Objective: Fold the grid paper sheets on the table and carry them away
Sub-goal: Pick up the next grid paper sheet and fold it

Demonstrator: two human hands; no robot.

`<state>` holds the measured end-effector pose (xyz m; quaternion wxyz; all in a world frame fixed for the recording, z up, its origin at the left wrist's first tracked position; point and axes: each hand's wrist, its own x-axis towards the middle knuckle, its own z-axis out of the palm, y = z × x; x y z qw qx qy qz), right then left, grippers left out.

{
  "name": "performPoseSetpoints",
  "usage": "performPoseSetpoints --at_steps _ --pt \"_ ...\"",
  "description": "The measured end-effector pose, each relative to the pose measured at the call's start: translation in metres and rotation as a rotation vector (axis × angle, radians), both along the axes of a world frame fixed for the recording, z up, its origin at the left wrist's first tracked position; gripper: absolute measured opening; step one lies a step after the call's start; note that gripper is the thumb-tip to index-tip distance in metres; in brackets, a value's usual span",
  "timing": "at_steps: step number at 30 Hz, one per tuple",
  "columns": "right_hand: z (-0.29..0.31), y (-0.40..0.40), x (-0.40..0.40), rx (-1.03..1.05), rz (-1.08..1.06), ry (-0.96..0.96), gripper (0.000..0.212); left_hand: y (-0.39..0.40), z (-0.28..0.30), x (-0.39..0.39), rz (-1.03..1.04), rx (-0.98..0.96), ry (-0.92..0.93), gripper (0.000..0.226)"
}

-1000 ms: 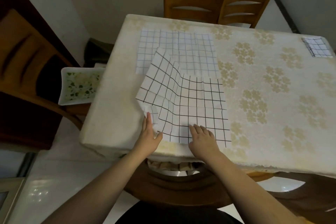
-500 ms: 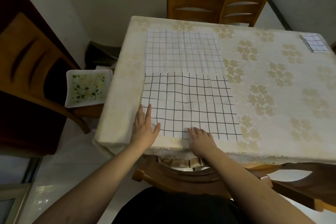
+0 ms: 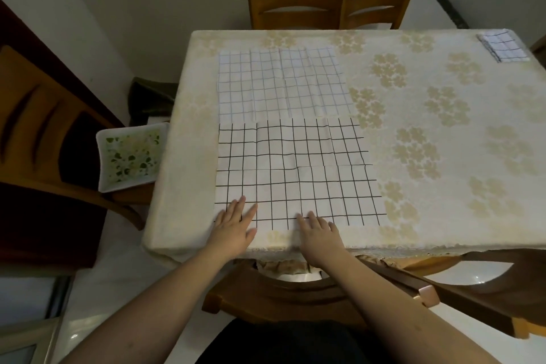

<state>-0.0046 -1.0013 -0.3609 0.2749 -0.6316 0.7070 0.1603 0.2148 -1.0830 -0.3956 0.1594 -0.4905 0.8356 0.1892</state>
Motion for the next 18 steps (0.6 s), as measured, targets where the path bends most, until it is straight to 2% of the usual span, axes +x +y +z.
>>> performPoseSetpoints --at_steps 12,18 --pt "0.003 -0.023 -0.024 0.05 -0.062 0.066 0.068 0.018 0.018 -0.028 0.034 -0.08 -0.13 0.058" --pt "0.001 -0.024 -0.021 -0.02 -0.135 0.018 0.066 -0.008 0.031 -0.027 -0.011 -0.173 -0.051 0.043"
